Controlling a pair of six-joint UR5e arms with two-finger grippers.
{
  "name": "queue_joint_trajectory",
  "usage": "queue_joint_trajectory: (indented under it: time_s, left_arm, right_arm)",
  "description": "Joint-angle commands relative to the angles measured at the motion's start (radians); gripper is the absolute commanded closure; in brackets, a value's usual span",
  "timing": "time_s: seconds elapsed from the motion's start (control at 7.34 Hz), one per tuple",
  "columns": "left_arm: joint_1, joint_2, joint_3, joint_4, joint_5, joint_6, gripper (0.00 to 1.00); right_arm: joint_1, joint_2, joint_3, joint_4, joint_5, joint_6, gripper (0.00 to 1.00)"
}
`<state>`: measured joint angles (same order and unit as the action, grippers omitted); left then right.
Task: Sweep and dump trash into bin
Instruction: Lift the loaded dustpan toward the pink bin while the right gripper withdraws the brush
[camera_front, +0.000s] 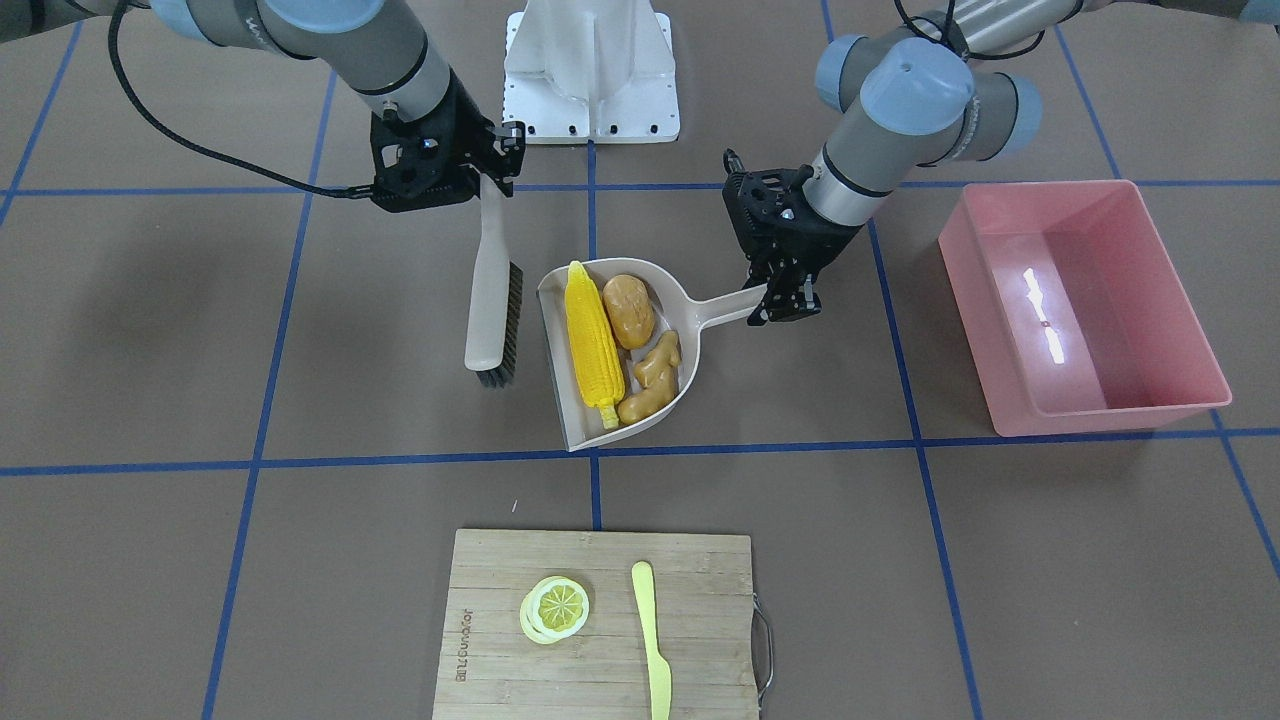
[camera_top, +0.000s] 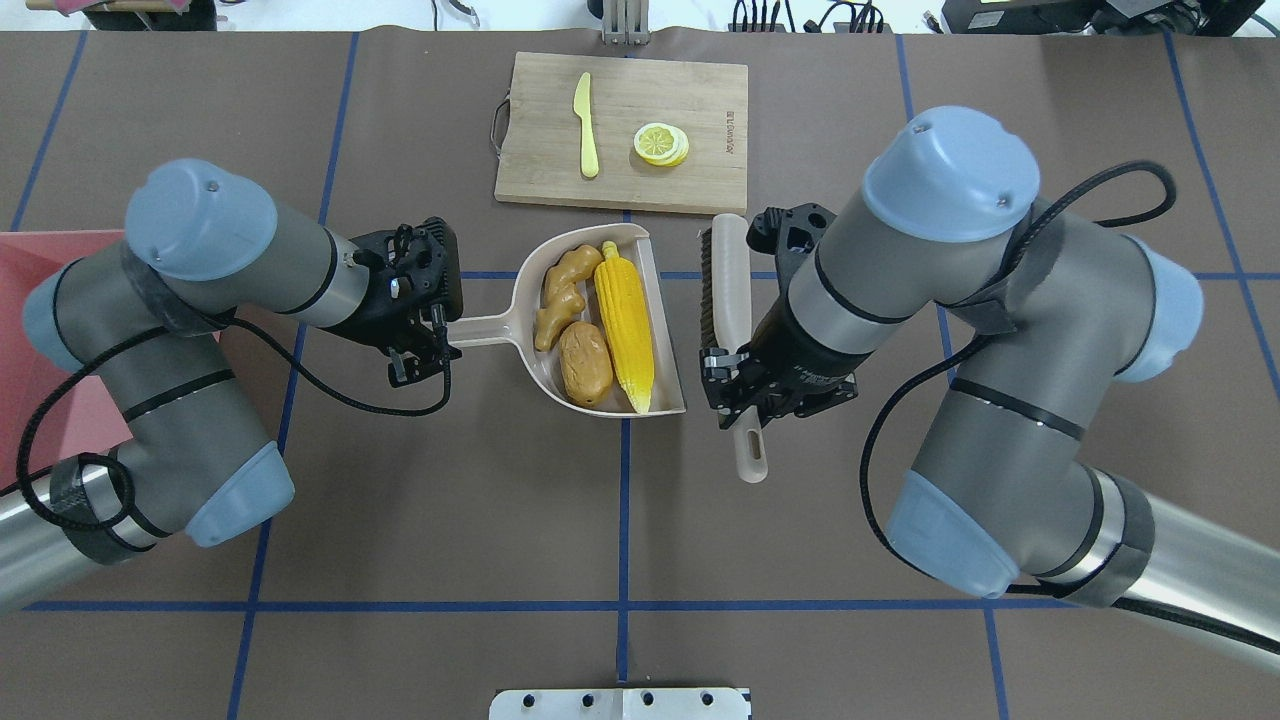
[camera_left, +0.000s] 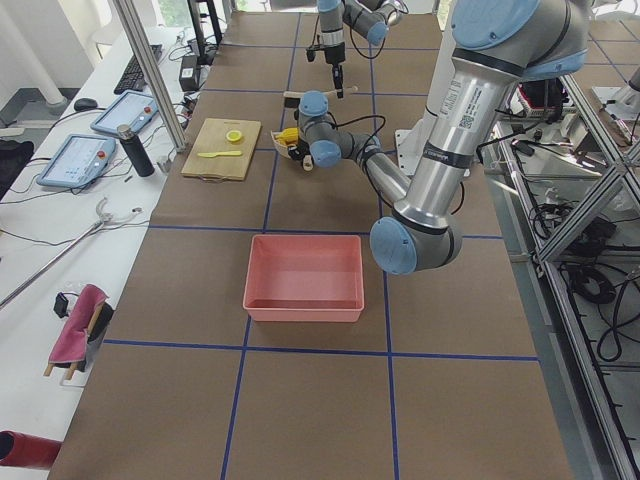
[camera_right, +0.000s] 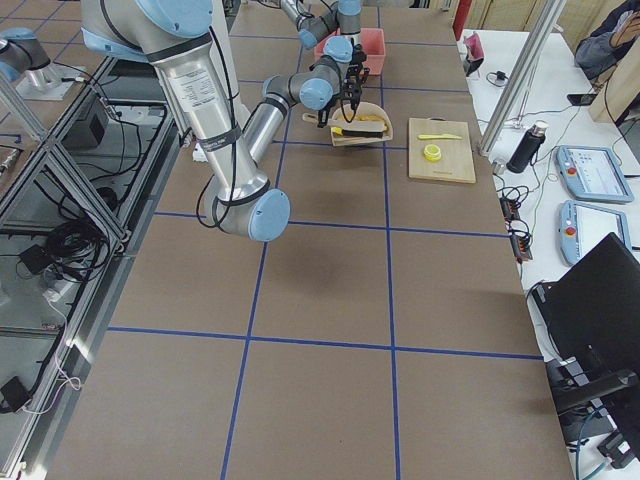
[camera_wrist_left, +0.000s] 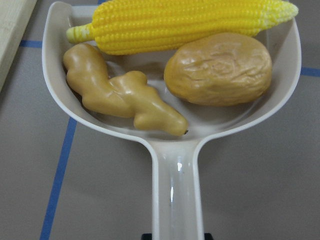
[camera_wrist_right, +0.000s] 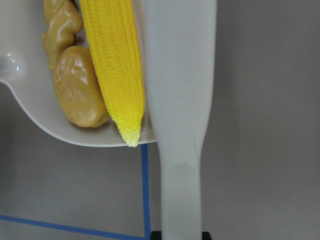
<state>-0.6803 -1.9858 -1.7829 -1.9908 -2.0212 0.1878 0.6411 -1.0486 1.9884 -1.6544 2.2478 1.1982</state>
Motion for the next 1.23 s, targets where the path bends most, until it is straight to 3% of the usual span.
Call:
queue_joint_trajectory:
  time_s: [0.0, 0.54, 0.82, 1.09]
  left_arm:
    - [-0.074, 0.054, -0.081, -0.003, -0.022, -0.013, 1.0]
    - [-0.25, 0.198, -0.186, 0.01, -0.148, -0.008, 1.0]
    - [-0.367, 0.309, -0.214, -0.002, -0.25, -0.008, 1.0]
    - [-0.43, 0.451, -0.292, -0.017, -0.254, -0.03, 1.0]
  right_arm:
    - [0.101, -0.048, 0.027, -0.018, 0.056, -0.049, 1.0]
    - [0.253, -0.304, 0.171, -0.018, 0.137, -0.248, 1.0]
    - [0.339, -0.425, 0.188, -0.018, 0.186, -0.4, 1.0]
    - [0.406, -0.537, 0.187, -0.018, 0.188, -0.547, 1.0]
